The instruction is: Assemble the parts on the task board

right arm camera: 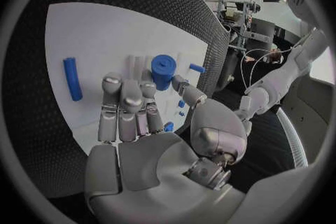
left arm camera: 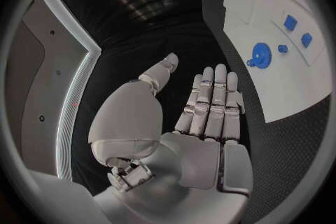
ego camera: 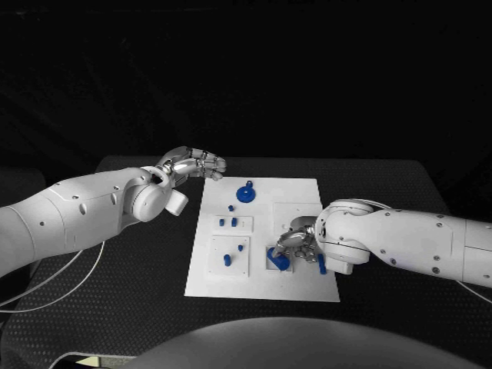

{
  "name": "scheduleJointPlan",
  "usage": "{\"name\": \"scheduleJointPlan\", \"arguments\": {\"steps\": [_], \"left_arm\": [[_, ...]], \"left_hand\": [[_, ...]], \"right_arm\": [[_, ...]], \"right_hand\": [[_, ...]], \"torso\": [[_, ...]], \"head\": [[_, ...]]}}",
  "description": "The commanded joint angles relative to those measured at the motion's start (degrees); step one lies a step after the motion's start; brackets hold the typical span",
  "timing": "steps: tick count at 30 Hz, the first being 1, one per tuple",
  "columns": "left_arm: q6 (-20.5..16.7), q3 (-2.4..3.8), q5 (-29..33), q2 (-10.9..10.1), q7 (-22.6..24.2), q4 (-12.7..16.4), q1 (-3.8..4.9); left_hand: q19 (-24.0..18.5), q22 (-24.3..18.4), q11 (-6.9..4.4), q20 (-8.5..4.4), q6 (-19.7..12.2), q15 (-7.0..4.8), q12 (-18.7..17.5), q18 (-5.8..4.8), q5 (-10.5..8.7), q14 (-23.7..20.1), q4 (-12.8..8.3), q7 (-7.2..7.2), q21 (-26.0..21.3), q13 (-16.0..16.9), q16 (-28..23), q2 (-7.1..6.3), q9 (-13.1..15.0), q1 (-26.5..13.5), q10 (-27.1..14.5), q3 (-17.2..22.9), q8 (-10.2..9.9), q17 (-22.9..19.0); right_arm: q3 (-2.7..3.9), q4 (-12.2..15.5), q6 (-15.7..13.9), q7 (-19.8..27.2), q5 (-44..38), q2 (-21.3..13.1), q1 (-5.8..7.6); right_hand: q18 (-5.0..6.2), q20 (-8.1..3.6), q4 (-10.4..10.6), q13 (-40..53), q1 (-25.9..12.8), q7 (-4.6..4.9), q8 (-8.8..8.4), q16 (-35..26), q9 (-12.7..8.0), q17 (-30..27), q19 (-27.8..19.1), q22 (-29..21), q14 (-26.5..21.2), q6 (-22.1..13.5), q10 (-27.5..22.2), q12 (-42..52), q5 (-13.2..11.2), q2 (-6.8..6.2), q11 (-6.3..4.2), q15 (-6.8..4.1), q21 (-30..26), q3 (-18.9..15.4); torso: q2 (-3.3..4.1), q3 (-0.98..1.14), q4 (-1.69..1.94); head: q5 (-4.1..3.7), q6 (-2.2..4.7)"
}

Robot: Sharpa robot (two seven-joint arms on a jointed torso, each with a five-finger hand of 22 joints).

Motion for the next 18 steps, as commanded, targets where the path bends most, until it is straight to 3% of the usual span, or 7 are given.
{"name": "scheduleJointPlan", "arguments": {"steps": [1,5,13,18], "left_arm": [[0.8,0.04,0.3,0.0,0.3,0.2,0.13],[0.8,0.04,0.4,0.0,0.3,0.1,0.14],[0.8,0.04,0.4,0.0,0.3,0.1,0.14],[0.9,0.04,0.4,-0.1,0.3,0.1,0.14]], "left_hand": [[0.3,1.1,0.07,0.24,-0.3,-0.13,0.0,0.32,0.12,-0.1,0.3,0.0,-0.2,-0.1,-0.3,0.36,-0.1,-0.3,0.1,0.0,0.3,0.1],[0.3,1.1,0.07,0.24,-0.3,-0.13,0.0,0.32,0.12,-0.1,0.3,0.0,-0.2,-0.1,-0.3,0.36,-0.1,-0.3,0.1,0.0,0.3,0.1],[0.3,1.1,0.07,0.24,-0.3,-0.13,0.0,0.31,0.13,-0.1,0.4,0.0,-0.2,-0.1,-0.3,0.38,-0.1,-0.4,0.1,0.0,0.3,0.1],[0.3,1.1,0.07,0.24,-0.3,-0.13,0.0,0.31,0.12,-0.1,0.4,0.0,-0.3,-0.1,-0.3,0.38,-0.1,-0.4,0.1,0.0,0.3,0.1]], "right_arm": [[0.02,0.0,0.6,0.0,-1.3,0.1,-0.14],[0.02,0.6,1.0,0.0,-1.4,0.1,-0.26],[0.02,1.5,1.8,0.5,-0.7,0.1,-0.32],[0.02,2.3,1.7,1.1,-0.5,-0.3,-0.32]], "right_hand": [[2.04,0.09,0.0,-0.1,-0.6,0.09,-0.36,0.2,0.0,-0.1,-0.2,0.6,-0.4,0.3,-0.4,-0.2,0.1,0.13,-0.12,-0.18,0.2,-0.4],[2.04,0.15,0.0,-0.1,-1.0,0.11,-0.44,0.2,0.1,-0.2,-0.3,0.6,-0.5,0.2,-0.5,-0.2,0.1,-0.12,-0.1,-0.16,0.1,-0.7],[2.04,0.38,0.2,0.0,-5.0,0.18,-0.73,0.4,0.3,-0.4,-0.5,0.5,-0.8,0.2,-0.7,-0.2,0.1,-3.09,-0.02,-0.08,0.2,-4.4],[2.04,0.03,-3.5,0.1,-8.2,0.02,-1.01,0.8,0.6,-0.6,-1.2,0.5,-1.3,0.1,-1.0,-0.2,0.1,-2.3,-0.13,-0.23,0.1,-11.4]], "torso": [[0.0,0.03,0.01],[-0.03,0.01,-0.06],[-0.05,0.04,-0.02],[-0.05,0.03,-0.06]], "head": [[-0.03,0.01],[0.0,0.01],[-0.03,0.01],[0.05,0.01]]}}
